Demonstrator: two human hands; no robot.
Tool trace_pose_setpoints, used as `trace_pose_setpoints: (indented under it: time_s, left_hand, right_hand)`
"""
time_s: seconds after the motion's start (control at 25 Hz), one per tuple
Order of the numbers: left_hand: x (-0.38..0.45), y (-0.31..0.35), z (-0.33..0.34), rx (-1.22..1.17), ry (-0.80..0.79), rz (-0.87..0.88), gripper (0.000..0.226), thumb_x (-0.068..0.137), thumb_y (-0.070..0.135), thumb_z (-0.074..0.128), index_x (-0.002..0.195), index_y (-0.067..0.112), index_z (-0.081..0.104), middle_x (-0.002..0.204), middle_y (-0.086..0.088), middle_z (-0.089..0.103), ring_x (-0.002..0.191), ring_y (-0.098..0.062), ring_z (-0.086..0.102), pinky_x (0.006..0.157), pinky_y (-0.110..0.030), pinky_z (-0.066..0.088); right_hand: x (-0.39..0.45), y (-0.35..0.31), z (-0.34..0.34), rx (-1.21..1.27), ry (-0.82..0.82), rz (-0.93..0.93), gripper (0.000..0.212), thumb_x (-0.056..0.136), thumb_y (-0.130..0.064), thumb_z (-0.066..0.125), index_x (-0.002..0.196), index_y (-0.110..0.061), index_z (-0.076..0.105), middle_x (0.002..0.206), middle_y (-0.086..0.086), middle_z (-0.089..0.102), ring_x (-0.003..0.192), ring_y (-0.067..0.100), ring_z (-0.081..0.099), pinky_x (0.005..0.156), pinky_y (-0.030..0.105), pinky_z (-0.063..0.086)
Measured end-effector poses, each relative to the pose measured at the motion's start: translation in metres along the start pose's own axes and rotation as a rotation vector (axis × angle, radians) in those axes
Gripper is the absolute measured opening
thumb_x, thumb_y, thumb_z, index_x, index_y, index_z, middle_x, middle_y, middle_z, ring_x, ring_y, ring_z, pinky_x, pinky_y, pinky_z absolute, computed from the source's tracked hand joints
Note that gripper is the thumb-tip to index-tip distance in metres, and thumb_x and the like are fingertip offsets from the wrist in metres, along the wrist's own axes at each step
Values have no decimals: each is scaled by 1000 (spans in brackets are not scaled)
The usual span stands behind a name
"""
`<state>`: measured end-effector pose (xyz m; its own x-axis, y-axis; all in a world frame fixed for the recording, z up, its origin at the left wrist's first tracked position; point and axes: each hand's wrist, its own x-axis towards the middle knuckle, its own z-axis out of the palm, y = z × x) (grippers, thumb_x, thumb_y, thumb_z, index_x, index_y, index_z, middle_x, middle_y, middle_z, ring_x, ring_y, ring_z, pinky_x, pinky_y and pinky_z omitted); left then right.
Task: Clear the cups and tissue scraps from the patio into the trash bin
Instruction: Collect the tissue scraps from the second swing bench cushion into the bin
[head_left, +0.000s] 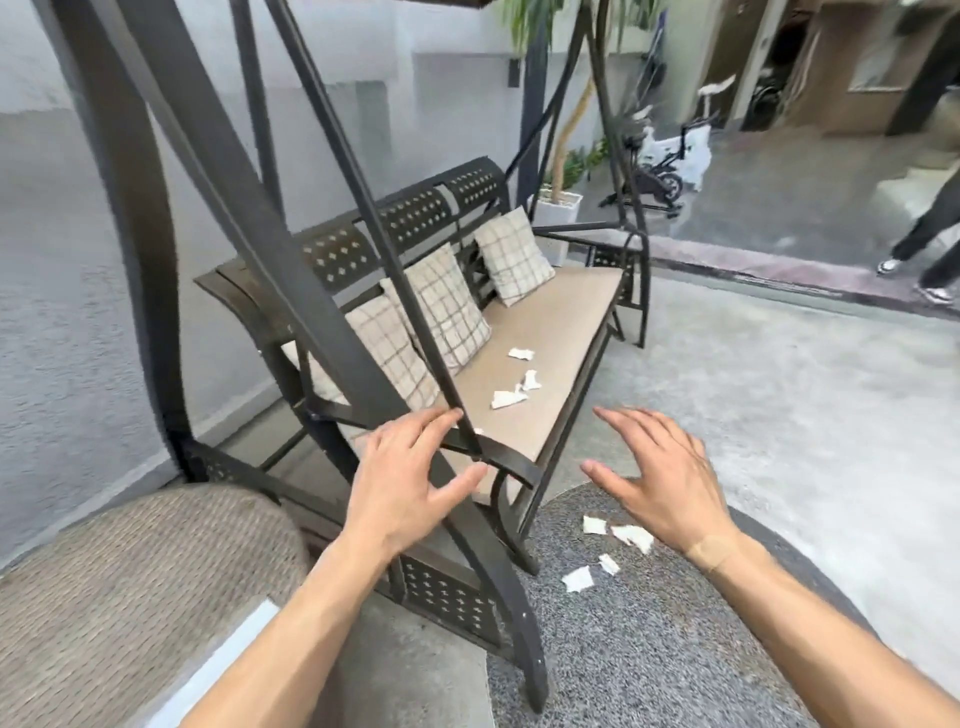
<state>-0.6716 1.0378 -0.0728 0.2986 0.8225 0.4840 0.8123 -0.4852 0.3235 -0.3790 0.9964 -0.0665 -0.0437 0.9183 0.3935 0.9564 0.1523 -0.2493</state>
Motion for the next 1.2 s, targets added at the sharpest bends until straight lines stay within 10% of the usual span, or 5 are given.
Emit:
trace_pose_setpoints:
  time_s: [0.52, 1.2]
  left_hand:
    - [134, 173, 155, -9, -78, 6, 65, 85, 74, 40, 136, 34, 46, 137, 10, 54, 128, -15, 48, 105, -46, 38]
    - [373, 122, 309, -52, -18, -128, 64, 83, 73, 43, 135, 35, 48, 135, 11, 54, 128, -13, 47, 102, -35, 32]
  right_hand:
    - [21, 266, -67, -6, 36, 110, 65, 85, -69, 47, 141, -36, 41, 141, -10, 50, 132, 14, 40, 105, 45, 35]
    - [272, 415, 20, 16, -55, 66, 62, 85, -70, 45, 139, -39, 42, 142, -12, 49, 131, 12, 40, 104, 41, 34]
